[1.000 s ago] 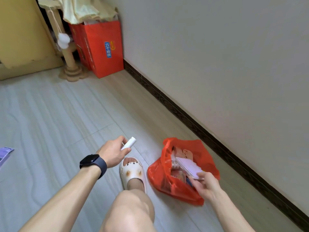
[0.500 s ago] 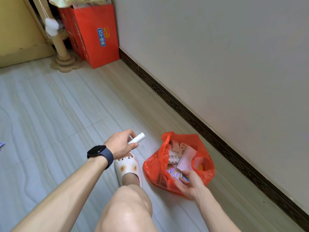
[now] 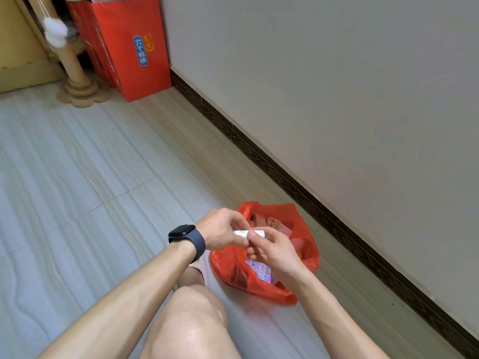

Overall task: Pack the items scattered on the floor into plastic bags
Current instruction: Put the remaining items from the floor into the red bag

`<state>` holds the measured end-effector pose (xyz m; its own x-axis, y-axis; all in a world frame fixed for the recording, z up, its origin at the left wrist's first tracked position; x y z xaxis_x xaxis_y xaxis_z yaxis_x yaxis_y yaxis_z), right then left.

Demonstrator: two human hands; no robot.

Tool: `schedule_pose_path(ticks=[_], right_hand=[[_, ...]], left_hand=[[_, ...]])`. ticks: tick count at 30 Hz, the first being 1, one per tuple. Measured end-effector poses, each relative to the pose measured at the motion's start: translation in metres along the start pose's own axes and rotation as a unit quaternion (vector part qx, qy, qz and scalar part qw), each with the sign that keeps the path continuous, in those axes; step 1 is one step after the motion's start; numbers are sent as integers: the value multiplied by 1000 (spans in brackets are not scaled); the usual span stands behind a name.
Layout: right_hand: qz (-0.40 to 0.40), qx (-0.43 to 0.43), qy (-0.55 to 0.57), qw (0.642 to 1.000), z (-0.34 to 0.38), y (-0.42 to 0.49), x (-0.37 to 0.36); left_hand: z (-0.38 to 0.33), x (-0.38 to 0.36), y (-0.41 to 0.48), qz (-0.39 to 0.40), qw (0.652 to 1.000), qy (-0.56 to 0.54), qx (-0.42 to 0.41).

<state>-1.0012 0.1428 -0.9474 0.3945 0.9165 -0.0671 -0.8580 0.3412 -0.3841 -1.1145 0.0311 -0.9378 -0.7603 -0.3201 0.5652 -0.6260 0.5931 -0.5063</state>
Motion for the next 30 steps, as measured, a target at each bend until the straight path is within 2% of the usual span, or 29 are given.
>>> schedule_pose_path(ticks=[2, 4, 7, 9, 13, 16, 19, 21, 23, 25, 30], right_hand=[[-24, 4, -14, 1000, -2, 4, 11], [-70, 6, -41, 997, -7, 8, 30], [-147, -2, -165, 975, -28, 14, 67], [-154, -10, -255, 955, -45, 16, 85], [-53, -17, -465, 883, -62, 17, 94], [39, -12, -545, 838, -77, 24, 93], [142, -88, -671, 723, -97, 31, 102], [161, -138, -704, 677, -98, 31, 109], [162, -128, -712, 671, -88, 32, 107], [164, -78, -718, 672, -74, 35, 99], [135, 135, -640, 744, -8, 38, 39]], left_hand=[[4, -5, 5, -14, 1000, -20, 6], [13, -11, 12, -27, 1000, 8, 13], [29, -26, 25, -28, 995, 92, 31], [37, -39, 34, -18, 986, 161, 35], [41, -54, 47, -97, 946, 304, -59], [56, -65, 54, -78, 926, 360, -81], [73, -74, 58, -54, 907, 413, -60], [75, -72, 57, -58, 913, 402, -38], [73, -65, 53, -68, 924, 377, -25], [70, -55, 44, -72, 938, 340, -10], [78, -10, 11, -99, 948, 296, 59]])
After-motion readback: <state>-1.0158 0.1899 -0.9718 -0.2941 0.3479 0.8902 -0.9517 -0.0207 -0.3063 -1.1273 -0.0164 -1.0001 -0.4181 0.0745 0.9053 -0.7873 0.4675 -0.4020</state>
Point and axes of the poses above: each hand's wrist, its own y-axis towards the middle knuckle, its own x-axis out of the back of the hand, z = x × y, the point moved 5 cm from there along y, towards the middle knuckle, and after that the axes turned 11 degrees about x, right-handed, at the moved point
